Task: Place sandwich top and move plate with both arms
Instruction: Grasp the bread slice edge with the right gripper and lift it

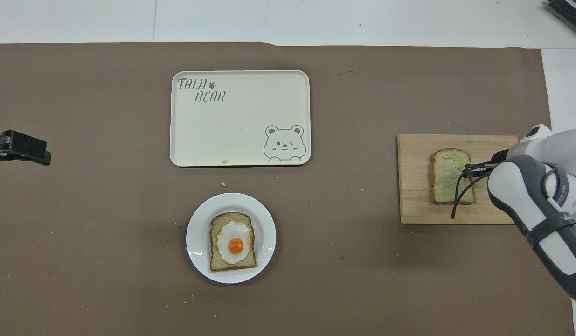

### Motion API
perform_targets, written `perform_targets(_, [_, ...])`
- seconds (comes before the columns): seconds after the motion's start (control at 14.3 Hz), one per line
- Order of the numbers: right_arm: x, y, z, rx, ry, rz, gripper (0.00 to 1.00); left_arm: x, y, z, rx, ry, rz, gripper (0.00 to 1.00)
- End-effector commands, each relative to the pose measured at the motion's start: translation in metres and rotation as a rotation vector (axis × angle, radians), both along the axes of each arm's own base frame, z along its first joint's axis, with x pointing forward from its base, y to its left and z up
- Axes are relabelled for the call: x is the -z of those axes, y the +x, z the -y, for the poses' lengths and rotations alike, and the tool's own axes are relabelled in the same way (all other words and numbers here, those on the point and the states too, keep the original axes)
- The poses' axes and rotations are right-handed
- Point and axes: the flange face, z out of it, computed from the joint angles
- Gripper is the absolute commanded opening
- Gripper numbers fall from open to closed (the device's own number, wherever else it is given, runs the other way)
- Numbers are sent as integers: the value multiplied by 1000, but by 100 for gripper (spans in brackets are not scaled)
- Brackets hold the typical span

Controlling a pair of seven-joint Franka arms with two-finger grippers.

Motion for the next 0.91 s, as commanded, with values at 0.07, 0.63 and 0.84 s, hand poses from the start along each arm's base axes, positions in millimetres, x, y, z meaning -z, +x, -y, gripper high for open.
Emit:
perform_targets(0.07, [-6, 3, -7, -3, 26, 2, 0, -4, 0, -3, 2, 4, -8, 100])
perform_targets(0.63, [-105, 16, -27, -27, 139, -4, 0, -5, 0, -3, 2, 4, -6, 100])
perform_targets(0.84, [-115, 18, -53, -65, 210, -42, 0, -5, 0, -3, 2, 4, -6, 100])
